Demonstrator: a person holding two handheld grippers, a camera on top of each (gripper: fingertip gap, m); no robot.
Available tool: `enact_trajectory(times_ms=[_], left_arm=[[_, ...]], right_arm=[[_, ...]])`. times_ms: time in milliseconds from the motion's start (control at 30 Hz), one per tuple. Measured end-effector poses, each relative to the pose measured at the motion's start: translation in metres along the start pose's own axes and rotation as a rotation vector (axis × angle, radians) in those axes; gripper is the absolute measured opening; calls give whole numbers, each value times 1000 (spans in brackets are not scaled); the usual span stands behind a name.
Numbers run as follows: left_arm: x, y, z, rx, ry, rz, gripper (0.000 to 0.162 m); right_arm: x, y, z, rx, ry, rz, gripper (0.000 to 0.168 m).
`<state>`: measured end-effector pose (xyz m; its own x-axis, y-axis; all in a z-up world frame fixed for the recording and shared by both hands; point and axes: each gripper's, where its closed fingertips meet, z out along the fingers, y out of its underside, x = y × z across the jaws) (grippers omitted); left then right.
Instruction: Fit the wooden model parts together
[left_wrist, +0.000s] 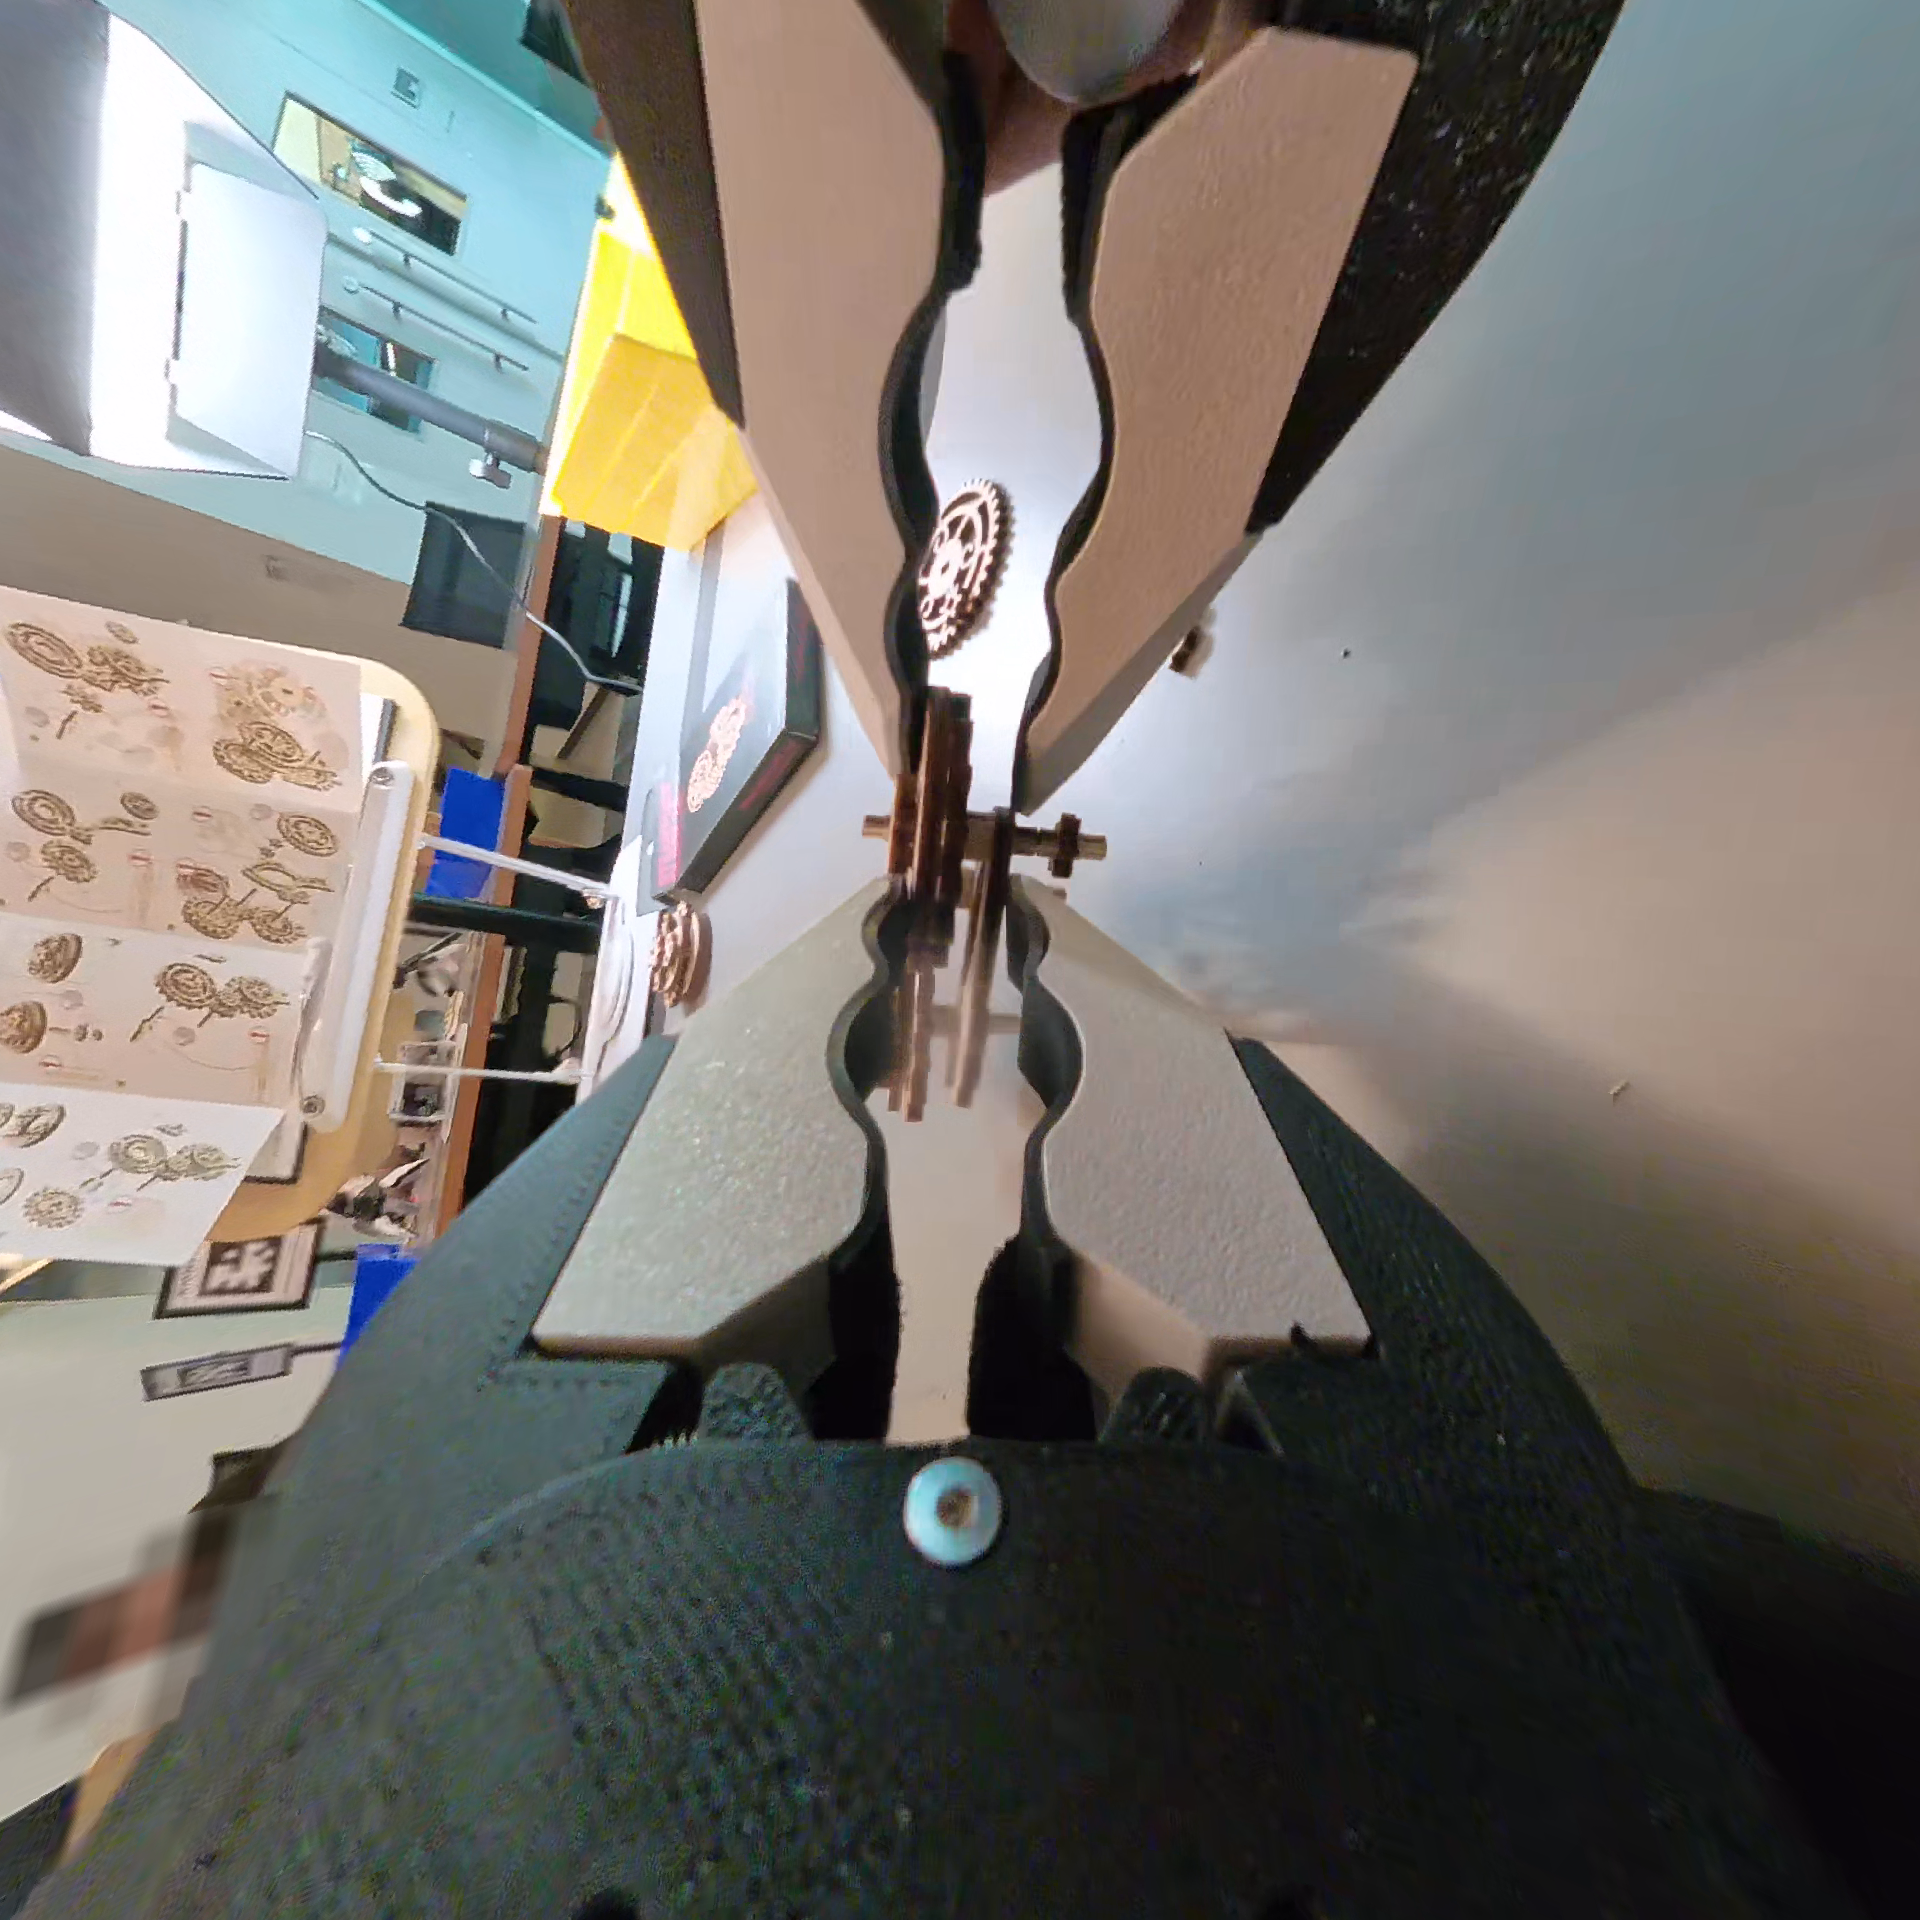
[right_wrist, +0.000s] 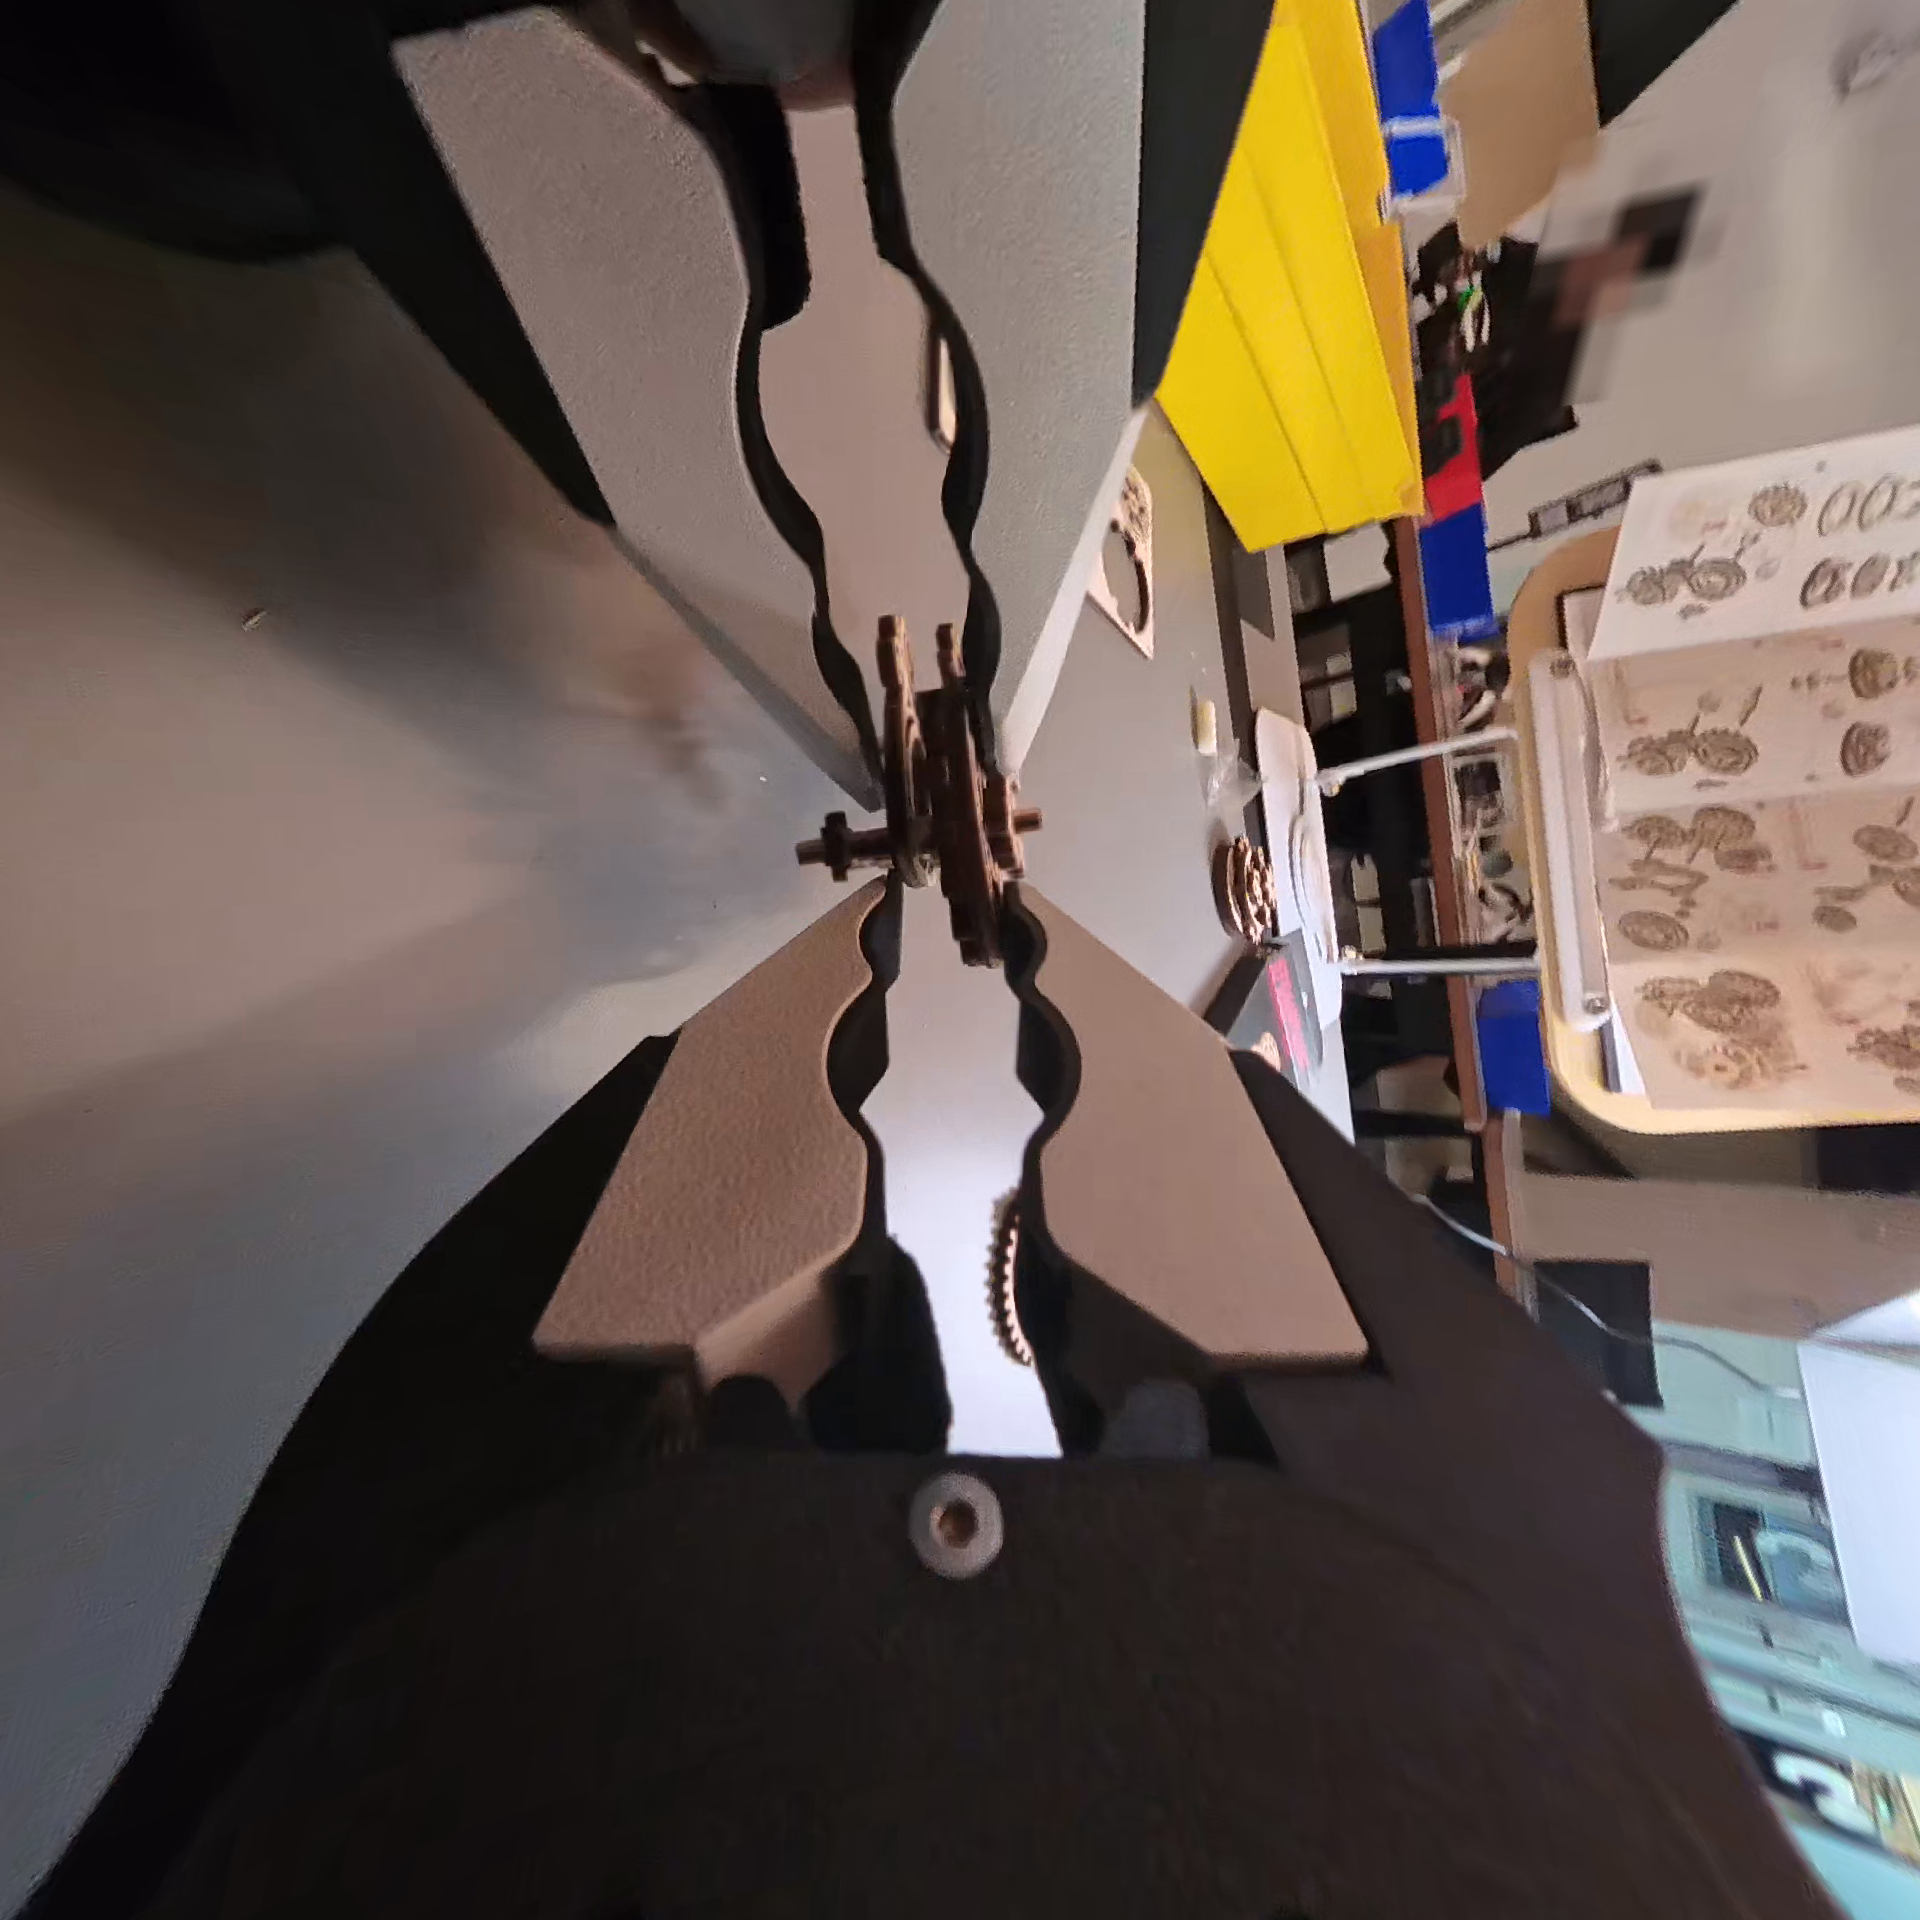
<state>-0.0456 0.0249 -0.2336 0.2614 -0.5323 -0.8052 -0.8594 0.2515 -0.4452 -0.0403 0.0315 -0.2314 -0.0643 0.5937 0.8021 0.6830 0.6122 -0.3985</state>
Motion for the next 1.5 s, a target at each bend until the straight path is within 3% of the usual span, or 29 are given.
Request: enact_trajectory(times_ms=[67, 367, 567, 667, 1033, 1233, 1300, 1367, 1467, 1500], left_arm=[[3, -4, -2, 43, 24, -22, 17], [8, -10, -2, 145, 93, -81, 16], [6, -7, 1, 126, 90, -100, 15], [4, -9, 1, 132, 86, -118, 15], [2, -12, -2, 170, 101, -178, 15], [12, 0, 3, 137, 209, -256, 52], [16, 13, 9, 88, 237, -271, 57], [22, 22, 14, 51, 273, -278, 53], [26, 26, 18, 26, 285, -271, 27], [26, 26, 19, 21, 283, -266, 26]], right_arm=[[2, 1, -3, 45, 14, -33, 6], [-4, 3, -7, 187, -40, -62, 6], [0, -4, -16, 229, -109, 140, 24], [-2, -4, -13, 186, -117, 173, 29], [1, -2, -5, 154, -119, 148, 21], [-6, 9, -8, 224, -155, 209, 21], [-7, 11, -10, 244, -160, 224, 21], [-9, 11, -13, 267, -168, 231, 21], [-12, 11, -14, 295, -179, 242, 21], [-13, 13, -14, 296, -179, 244, 21]])
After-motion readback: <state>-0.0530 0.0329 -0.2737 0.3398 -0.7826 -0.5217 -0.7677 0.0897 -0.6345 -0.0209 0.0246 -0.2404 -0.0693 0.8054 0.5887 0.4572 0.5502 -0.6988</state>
